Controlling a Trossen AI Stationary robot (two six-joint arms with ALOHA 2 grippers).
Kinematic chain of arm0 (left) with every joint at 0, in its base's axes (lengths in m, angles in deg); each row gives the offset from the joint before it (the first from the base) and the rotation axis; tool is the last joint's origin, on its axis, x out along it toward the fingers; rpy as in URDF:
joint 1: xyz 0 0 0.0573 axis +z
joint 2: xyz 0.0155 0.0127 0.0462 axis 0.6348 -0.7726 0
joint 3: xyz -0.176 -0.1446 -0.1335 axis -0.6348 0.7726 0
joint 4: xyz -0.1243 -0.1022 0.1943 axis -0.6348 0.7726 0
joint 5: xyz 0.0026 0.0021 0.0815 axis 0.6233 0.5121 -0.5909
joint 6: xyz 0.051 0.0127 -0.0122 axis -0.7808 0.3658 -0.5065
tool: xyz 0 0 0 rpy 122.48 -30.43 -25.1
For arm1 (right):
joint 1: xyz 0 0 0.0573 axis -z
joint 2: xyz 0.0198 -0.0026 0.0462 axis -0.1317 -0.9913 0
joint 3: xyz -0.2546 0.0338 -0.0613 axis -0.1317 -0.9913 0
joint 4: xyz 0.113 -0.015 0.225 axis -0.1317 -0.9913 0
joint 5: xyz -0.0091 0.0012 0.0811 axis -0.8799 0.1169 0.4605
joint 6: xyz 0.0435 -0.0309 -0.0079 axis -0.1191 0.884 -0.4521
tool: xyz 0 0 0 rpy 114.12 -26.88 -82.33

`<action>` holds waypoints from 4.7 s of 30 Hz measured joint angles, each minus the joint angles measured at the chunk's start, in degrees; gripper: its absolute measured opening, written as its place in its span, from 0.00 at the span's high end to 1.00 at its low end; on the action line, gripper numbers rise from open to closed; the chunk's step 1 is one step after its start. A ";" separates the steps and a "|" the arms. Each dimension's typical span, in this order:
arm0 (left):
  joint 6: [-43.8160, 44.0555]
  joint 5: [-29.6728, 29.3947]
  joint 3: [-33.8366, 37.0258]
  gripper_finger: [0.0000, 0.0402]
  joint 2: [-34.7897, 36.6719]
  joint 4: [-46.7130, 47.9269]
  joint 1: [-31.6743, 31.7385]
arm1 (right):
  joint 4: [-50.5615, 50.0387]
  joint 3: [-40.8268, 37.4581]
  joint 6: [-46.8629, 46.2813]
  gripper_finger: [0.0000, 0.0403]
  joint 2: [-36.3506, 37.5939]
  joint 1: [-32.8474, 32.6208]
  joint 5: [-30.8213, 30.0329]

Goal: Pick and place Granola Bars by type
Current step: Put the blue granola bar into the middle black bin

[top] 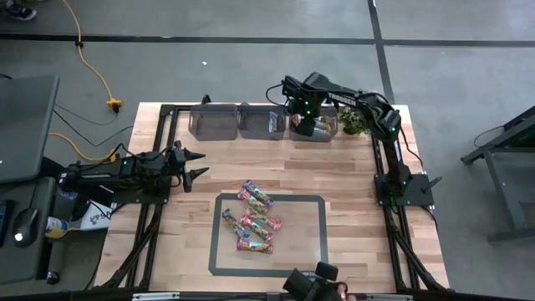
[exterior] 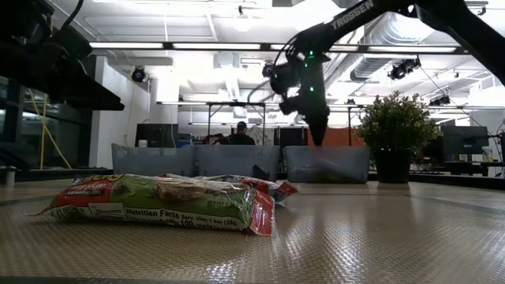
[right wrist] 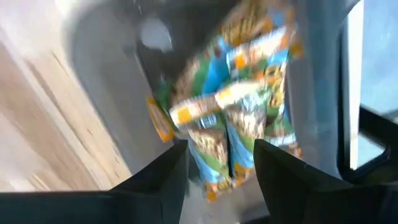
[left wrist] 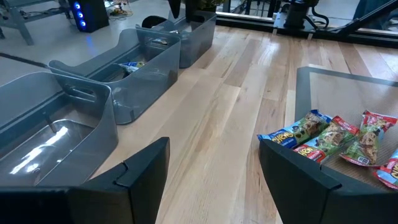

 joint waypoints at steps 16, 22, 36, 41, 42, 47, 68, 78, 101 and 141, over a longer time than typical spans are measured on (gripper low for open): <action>0.00 0.00 -0.01 0.40 0.00 0.00 0.02 | 20.44 0.07 -12.84 0.58 9.16 -5.52 14.22; -0.01 0.00 -0.01 0.40 0.00 0.00 0.01 | 29.52 0.07 -18.09 0.58 9.21 -10.07 20.33; -0.01 0.00 -0.01 0.40 0.00 0.00 0.01 | 42.83 0.07 -27.50 0.58 9.24 -22.10 27.48; -0.02 -0.01 -0.02 0.40 0.00 0.00 0.00 | 40.07 0.07 -25.59 0.58 9.02 -27.55 27.05; -0.02 -0.02 -0.02 0.40 -0.02 0.00 0.00 | 38.73 0.07 -24.87 0.58 8.80 -28.67 26.41; -0.01 -0.02 -0.01 0.40 -0.02 -0.02 0.02 | 30.99 0.07 -23.81 0.58 5.90 -32.83 25.21; -0.01 0.00 -0.01 0.40 -0.02 -0.01 0.01 | 28.10 0.00 -36.14 0.30 -7.13 -35.49 11.30; -0.02 0.00 -0.02 0.40 -0.02 0.00 0.00 | 30.22 0.06 -38.31 0.29 -7.68 -35.67 7.09; 0.00 -0.02 -0.02 0.40 -0.02 -0.02 0.02 | 32.81 0.27 -42.60 0.29 -13.50 -36.75 4.17; -0.02 -0.02 -0.02 0.40 -0.02 0.00 0.00 | 27.27 0.06 -53.22 0.29 -14.40 -35.45 2.22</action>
